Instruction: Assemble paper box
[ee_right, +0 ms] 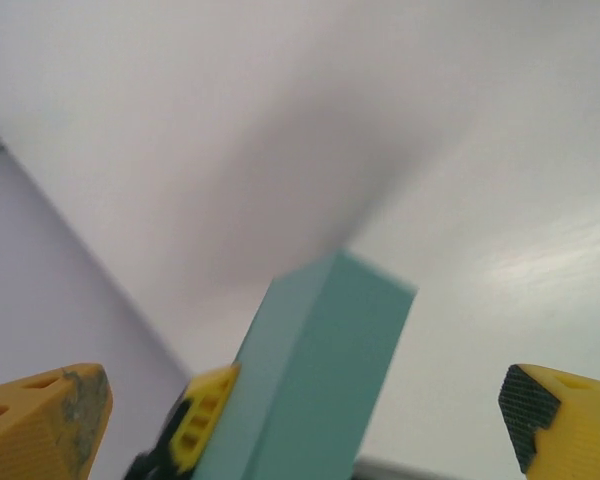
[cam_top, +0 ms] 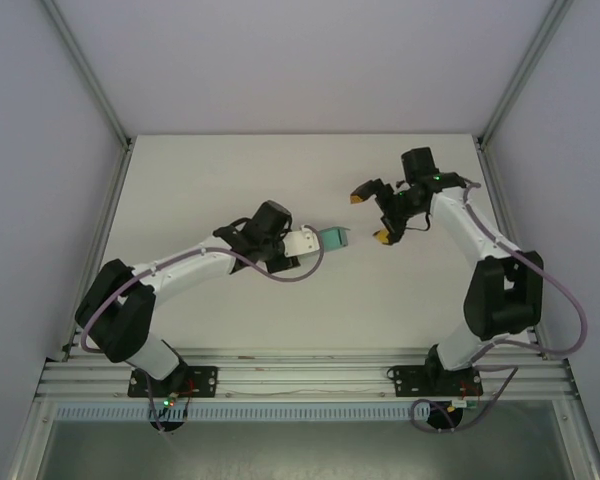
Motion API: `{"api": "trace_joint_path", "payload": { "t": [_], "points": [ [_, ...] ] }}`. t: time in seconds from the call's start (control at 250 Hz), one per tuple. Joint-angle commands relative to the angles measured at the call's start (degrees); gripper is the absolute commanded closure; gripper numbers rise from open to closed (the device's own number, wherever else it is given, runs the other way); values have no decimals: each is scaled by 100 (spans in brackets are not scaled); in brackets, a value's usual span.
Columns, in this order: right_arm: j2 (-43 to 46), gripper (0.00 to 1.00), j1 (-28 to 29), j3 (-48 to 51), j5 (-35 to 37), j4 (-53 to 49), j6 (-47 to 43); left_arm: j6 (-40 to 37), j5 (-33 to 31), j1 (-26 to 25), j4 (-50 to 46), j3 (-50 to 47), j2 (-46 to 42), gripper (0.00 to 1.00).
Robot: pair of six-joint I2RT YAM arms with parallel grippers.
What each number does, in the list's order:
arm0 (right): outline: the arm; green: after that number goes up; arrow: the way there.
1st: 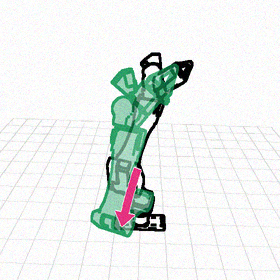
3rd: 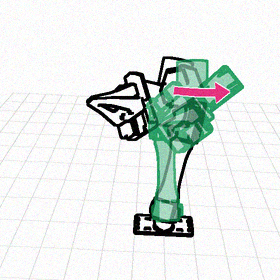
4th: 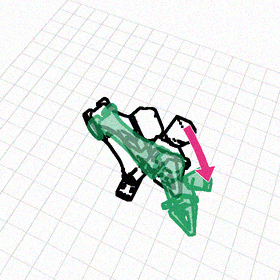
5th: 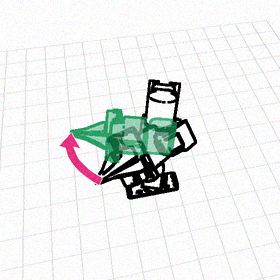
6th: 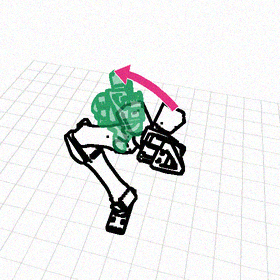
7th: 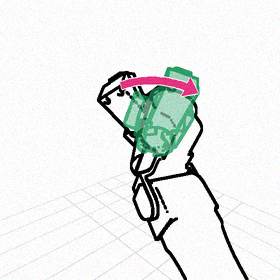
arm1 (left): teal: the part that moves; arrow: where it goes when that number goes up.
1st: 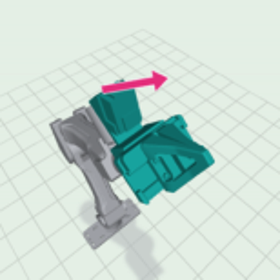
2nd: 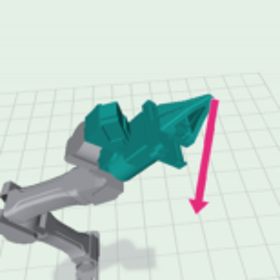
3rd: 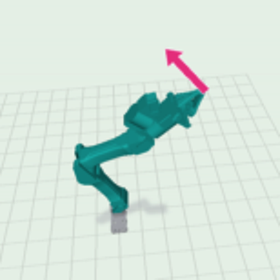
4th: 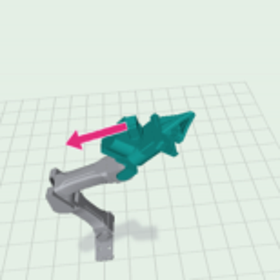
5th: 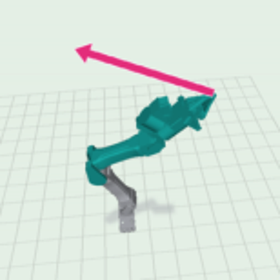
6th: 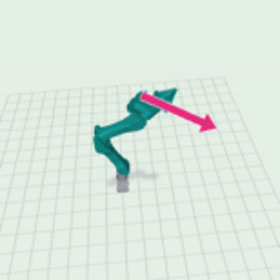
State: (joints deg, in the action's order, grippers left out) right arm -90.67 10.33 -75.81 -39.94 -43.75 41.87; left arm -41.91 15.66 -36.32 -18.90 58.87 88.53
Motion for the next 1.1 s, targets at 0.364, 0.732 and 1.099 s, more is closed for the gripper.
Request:
{"api": "trace_joint_path", "payload": {
  "t": [0.364,0.732,1.099],
  "points": [
    [3039,0,46,2940,-494,3435,-5730,81,584,170,-2642,1605,905,53],
    [1879,5,945,1742,-188,1328,-7515,-239,634,38,-3207,2101,1640,53],
    [305,50,1313,564,323,188,-7885,-386,877,37,-3173,2241,1822,54]
  ]
}}
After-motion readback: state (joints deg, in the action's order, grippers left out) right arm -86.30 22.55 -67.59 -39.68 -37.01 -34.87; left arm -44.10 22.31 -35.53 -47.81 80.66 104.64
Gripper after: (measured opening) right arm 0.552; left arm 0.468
